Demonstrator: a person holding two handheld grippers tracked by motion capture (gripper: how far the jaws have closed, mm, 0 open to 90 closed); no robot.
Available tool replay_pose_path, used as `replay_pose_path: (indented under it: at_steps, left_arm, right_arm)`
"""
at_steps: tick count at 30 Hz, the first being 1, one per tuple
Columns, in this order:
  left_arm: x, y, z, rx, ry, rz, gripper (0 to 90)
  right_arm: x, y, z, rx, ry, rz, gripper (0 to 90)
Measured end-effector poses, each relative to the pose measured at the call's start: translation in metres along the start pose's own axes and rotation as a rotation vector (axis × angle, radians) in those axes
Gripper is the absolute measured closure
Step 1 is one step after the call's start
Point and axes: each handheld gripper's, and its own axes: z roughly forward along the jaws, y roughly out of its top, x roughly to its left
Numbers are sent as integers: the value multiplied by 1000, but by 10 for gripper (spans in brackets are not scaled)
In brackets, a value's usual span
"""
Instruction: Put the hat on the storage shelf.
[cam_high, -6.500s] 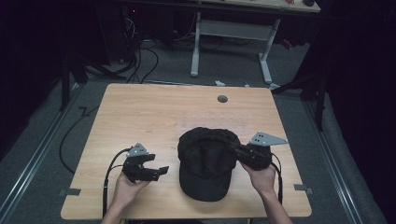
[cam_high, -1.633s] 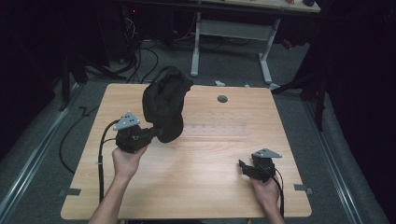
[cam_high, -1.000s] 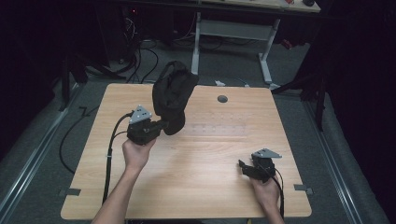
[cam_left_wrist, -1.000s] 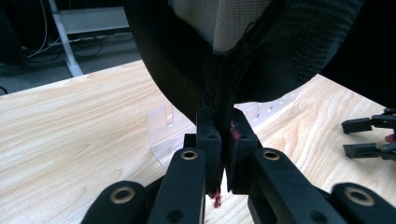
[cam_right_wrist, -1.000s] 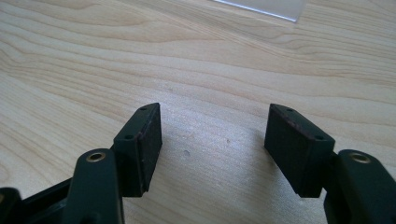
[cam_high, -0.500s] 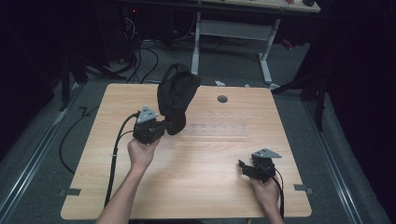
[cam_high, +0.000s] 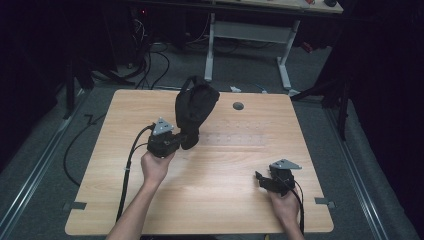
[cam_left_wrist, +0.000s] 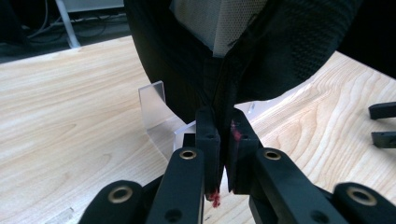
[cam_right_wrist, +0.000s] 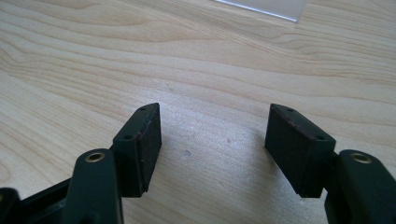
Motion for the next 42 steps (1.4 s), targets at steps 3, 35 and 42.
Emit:
replay_pose_path:
  at_steps: [3, 35, 42]
  left_arm:
    - [1, -1, -1, 5, -5, -6, 848]
    - [5, 0, -28, 6, -5, -60, 417]
    - [7, -1, -40, 1, -5, -64, 407]
  right_arm:
    - [0, 0, 0, 0, 0, -1, 364]
    - [0, 0, 0, 0, 0, -2, 364]
    - [0, 0, 0, 0, 0, -1, 364]
